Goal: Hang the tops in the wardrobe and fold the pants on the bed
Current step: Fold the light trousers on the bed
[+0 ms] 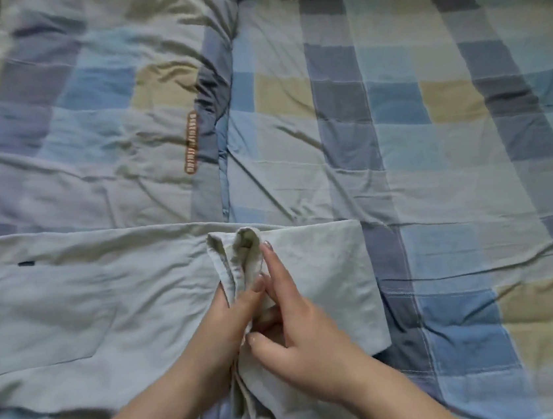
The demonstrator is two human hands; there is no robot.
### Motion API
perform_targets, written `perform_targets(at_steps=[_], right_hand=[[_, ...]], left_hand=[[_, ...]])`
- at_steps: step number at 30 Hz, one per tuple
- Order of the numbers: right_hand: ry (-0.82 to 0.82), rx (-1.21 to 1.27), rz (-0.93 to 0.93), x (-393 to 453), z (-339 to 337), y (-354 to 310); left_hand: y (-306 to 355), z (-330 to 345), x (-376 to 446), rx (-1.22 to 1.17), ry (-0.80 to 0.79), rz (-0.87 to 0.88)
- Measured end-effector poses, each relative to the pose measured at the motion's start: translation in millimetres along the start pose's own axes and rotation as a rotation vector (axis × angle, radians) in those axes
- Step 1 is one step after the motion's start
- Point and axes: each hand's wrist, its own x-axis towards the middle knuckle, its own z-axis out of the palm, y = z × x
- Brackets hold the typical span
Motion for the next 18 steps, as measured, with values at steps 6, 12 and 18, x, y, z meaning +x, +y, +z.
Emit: perform_targets(at_steps=[6,12,18], right_hand=[[0.032,-0.252,-0.136,38.1,20.9,-48.4],[-0.157,-0.376,-0.042,101.8,28.8,-100.2],[-0.238,-0.333,-0.028,160.7,66.3,-144.4]], left_hand=[[25.6,-79.3,-40.3,0.209,0.004,-0.033],[64.7,-131.3,-68.1,0.537,-0.096,0.006],[100.5,-206.0,-93.1,0.398,0.053,0.004]])
